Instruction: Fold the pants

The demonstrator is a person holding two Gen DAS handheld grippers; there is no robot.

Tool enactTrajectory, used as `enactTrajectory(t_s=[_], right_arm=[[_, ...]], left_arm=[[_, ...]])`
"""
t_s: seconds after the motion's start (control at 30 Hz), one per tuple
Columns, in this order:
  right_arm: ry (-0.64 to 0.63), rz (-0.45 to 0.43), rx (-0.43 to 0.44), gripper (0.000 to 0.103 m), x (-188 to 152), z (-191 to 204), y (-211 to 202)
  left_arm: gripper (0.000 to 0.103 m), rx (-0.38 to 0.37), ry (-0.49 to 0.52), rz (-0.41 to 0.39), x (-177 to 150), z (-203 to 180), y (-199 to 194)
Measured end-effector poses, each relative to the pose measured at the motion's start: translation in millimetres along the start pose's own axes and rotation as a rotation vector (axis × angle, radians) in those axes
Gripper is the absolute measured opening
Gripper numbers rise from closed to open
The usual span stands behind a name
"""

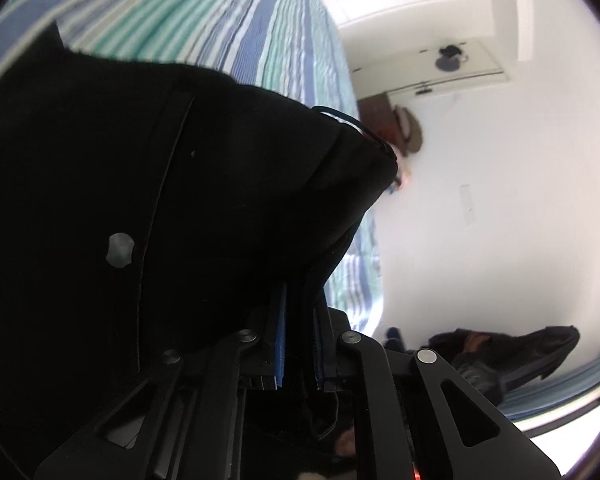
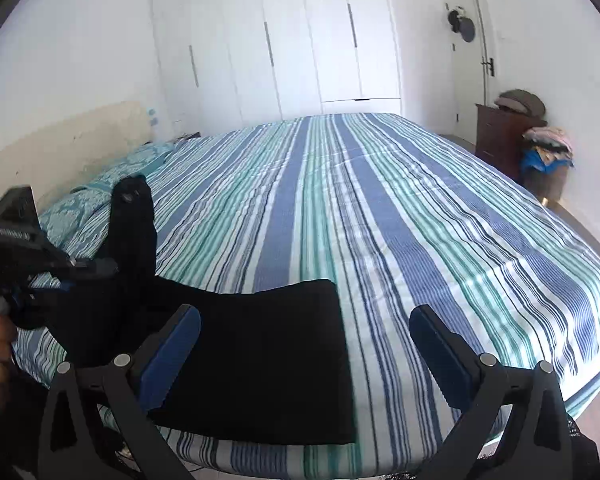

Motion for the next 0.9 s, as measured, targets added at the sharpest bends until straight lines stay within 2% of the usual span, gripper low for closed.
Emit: enactTrajectory(t_s=[0.03, 0.07, 0.13, 0.17, 0.23, 0.3, 0.33, 0.37, 0.43, 0.5, 0.53, 0.63, 0.67, 0.77, 0.83, 0.87, 0.9], right_arm=[[0.025, 0.006, -0.010, 0.103, 0, -9, 1], [0.055, 0.012, -0.021, 0.103, 0, -18, 2], [0.109, 0.023, -0.034, 0.103, 0, -34, 4], [0.137, 0.029, -0.034, 0.103, 0, -42, 5], [0.195, 0.042, -0.029, 0.103, -2, -54, 8], [0.293, 0.050, 0.024, 0.103, -4, -67, 11], [0.355, 0.054, 0.069, 0.103, -6, -73, 12], [0.422, 0.056, 0.118, 0.103, -8, -79, 13], [0.506, 0.064, 0.255, 0.103, -13, -81, 20], [0.478, 0.084, 0.349, 0.103, -13, -61, 26], [0.412, 0.087, 0.379, 0.103, -13, -45, 27], [0.103, 0.132, 0.470, 0.103, -19, 29, 25], [0.054, 0.159, 0.486, 0.103, -24, 45, 28], [-0.034, 0.313, 0.444, 0.103, -46, 83, 56], [-0.043, 0.404, 0.395, 0.101, -57, 91, 78], [-0.031, 0.447, 0.388, 0.092, -61, 92, 89], [-0.019, 0.476, 0.378, 0.078, -63, 94, 96]], left_arm=[[0.001, 0.000, -0.003, 0.013, -3, 2, 13], [0.001, 0.004, -0.006, 0.031, -6, 1, 27], [0.002, 0.111, 0.084, 0.044, -11, -5, 48], [0.005, 0.194, 0.165, 0.057, -14, -9, 58], [0.010, 0.314, 0.265, 0.104, -20, -15, 70], [0.037, 0.341, 0.360, 0.091, -26, -28, 61], [0.072, 0.357, 0.421, 0.058, -26, -38, 47], [0.095, 0.389, 0.483, -0.003, -27, -45, 26], [0.098, 0.427, 0.559, -0.125, -26, -51, -19], [0.098, 0.484, 0.529, -0.195, -18, -35, -65], [0.098, 0.505, 0.486, -0.234, -14, -22, -86], [0.098, 0.537, 0.360, -0.335, -16, 20, -135], [0.098, 0.557, 0.324, -0.369, -24, 37, -150], [0.097, 0.646, 0.279, -0.397, -57, 84, -162], [0.096, 0.674, 0.220, -0.367, -56, 105, -155], [0.095, 0.640, 0.206, -0.374, -52, 108, -157], [0.095, 0.623, 0.212, -0.390, -49, 108, -162]])
Point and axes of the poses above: each gripper's, at about its wrist camera, not at the fingertips, and y roughly the way its jaws point, z to its left, x to its top, the point moved 4 cm from there along y, roughly the way its jaws point, and after that the axes turned 6 degrees about -x, right-handed, at the moved point
